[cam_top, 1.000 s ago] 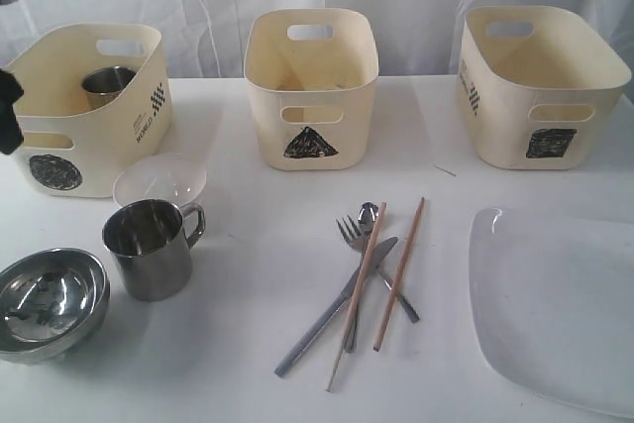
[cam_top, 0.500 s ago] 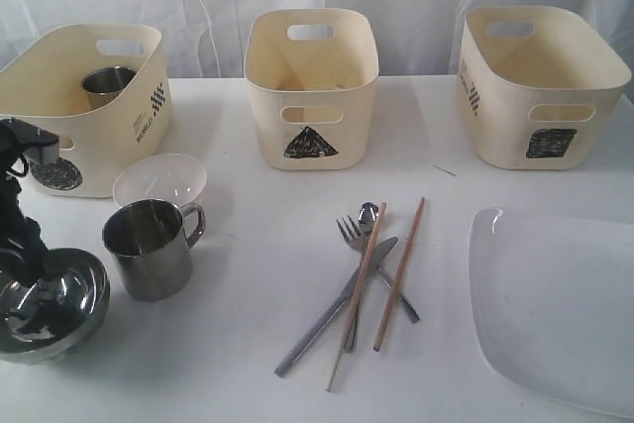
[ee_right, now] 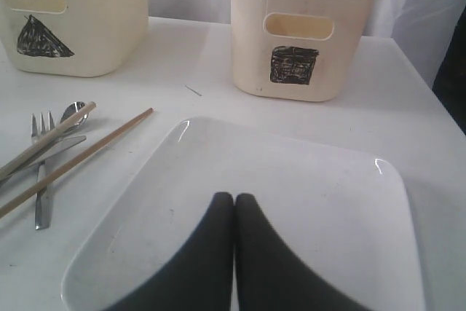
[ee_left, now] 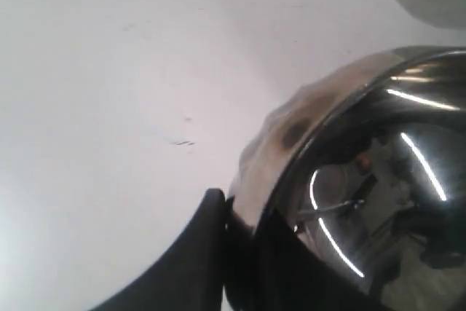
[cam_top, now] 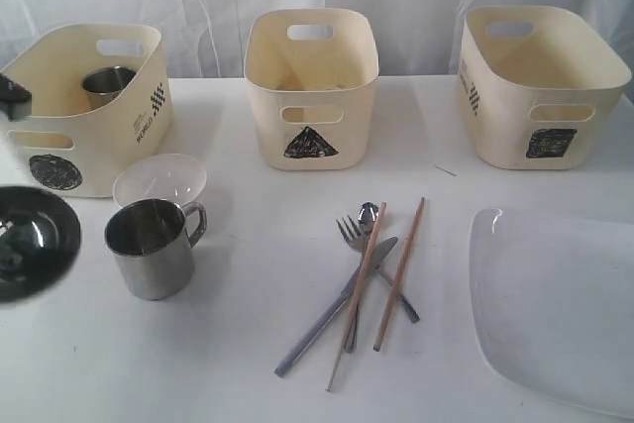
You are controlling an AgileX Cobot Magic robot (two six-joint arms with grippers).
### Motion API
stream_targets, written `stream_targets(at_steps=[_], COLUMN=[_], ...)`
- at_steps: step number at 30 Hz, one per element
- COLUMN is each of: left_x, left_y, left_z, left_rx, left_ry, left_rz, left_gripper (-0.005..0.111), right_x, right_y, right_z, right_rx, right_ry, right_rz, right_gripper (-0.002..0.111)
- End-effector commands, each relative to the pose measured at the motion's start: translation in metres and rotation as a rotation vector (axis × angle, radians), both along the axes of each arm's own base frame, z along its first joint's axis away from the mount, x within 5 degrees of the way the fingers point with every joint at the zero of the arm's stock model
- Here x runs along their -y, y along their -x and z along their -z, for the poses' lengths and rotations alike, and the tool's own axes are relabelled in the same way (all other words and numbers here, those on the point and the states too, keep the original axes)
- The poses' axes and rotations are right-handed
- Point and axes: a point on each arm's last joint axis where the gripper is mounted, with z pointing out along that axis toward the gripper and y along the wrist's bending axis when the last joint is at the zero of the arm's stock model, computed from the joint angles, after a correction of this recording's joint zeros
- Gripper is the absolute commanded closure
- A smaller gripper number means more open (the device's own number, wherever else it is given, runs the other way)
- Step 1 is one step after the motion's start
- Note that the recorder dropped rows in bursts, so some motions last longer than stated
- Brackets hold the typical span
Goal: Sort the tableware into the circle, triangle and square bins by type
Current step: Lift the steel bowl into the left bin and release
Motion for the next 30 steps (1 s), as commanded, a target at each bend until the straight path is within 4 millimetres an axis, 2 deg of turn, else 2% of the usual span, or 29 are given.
stream_targets(at_steps=[1,2,3,5,7,9,11,14,15,17,18,19,20,22,23,25,27,29,30], left_x=[-0.008,-0.008,-0.008,-0.006,-0.003,-0.001,0.001,0.003,0.004,0.005,0.006,0.006,0.006,0.006,0.006,0.005,0.005,0.004,0.004], left_y=[0.024,0.029,0.030,0.021,0.008,-0.007,-0.026,-0.066,-0.085,-0.108,-0.132,-0.140,-0.149,-0.154,-0.154,-0.151,-0.148,-0.145,-0.142], left_z=[-0.103,-0.130,-0.157,-0.200,-0.225,-0.228,-0.221,-0.188,-0.166,-0.133,-0.093,-0.075,-0.045,-0.015,-0.008,0.005,0.010,0.006,0.000], left_rx=[0.188,0.307,0.500,0.938,1.279,1.437,1.507,1.499,1.452,1.383,1.294,1.244,1.134,0.984,0.936,0.824,0.755,0.746,0.742], left_ry=[-0.083,-0.087,-0.079,0.048,0.268,0.334,0.352,0.356,0.346,0.324,0.303,0.294,0.272,0.250,0.239,0.214,0.198,0.196,0.195], left_rz=[0.045,0.058,0.046,-0.082,-0.209,-0.203,-0.187,-0.182,-0.185,-0.185,-0.190,-0.196,-0.208,-0.236,-0.242,-0.255,-0.262,-0.266,-0.267], left_gripper=[0.107,0.107,0.107,0.107,0.107,0.107,0.107,0.107,0.107,0.107,0.107,0.107,0.107,0.107,0.106,0.096,0.076,0.058,0.052], right_x=[0.000,0.000,0.000,0.000,0.000,0.000,0.000,0.000,0.000,0.000,0.000,0.000,0.000,0.000,0.000,0.000,0.000,0.000,0.000], right_y=[0.000,0.000,0.000,0.000,0.000,0.000,0.000,0.000,0.000,0.000,0.000,0.000,0.000,0.000,0.000,0.000,0.000,0.000,0.000], right_z=[-0.001,-0.001,-0.001,-0.001,-0.001,-0.001,-0.001,-0.001,-0.001,-0.001,-0.001,-0.001,-0.001,-0.001,-0.001,-0.001,-0.001,-0.001,-0.001], right_rx=[0.013,0.013,0.013,0.013,0.013,0.013,0.013,0.013,0.013,0.013,0.013,0.013,0.014,0.014,0.014,0.014,0.014,0.014,0.014], right_ry=[-0.004,-0.004,-0.004,-0.004,-0.004,-0.004,-0.004,-0.004,-0.004,-0.004,-0.006,-0.009,-0.022,-0.022,-0.022,-0.022,-0.022,-0.022,-0.022], right_rz=[-0.002,-0.002,-0.002,-0.002,-0.002,-0.002,-0.002,-0.002,-0.002,-0.002,-0.001,-0.001,0.003,0.003,0.003,0.003,0.003,0.003,0.003], right_gripper=[0.108,0.108,0.108,0.108,0.108,0.108,0.108,0.108,0.108,0.108,0.108,0.108,0.108,0.108,0.108,0.108,0.108,0.108,0.108])
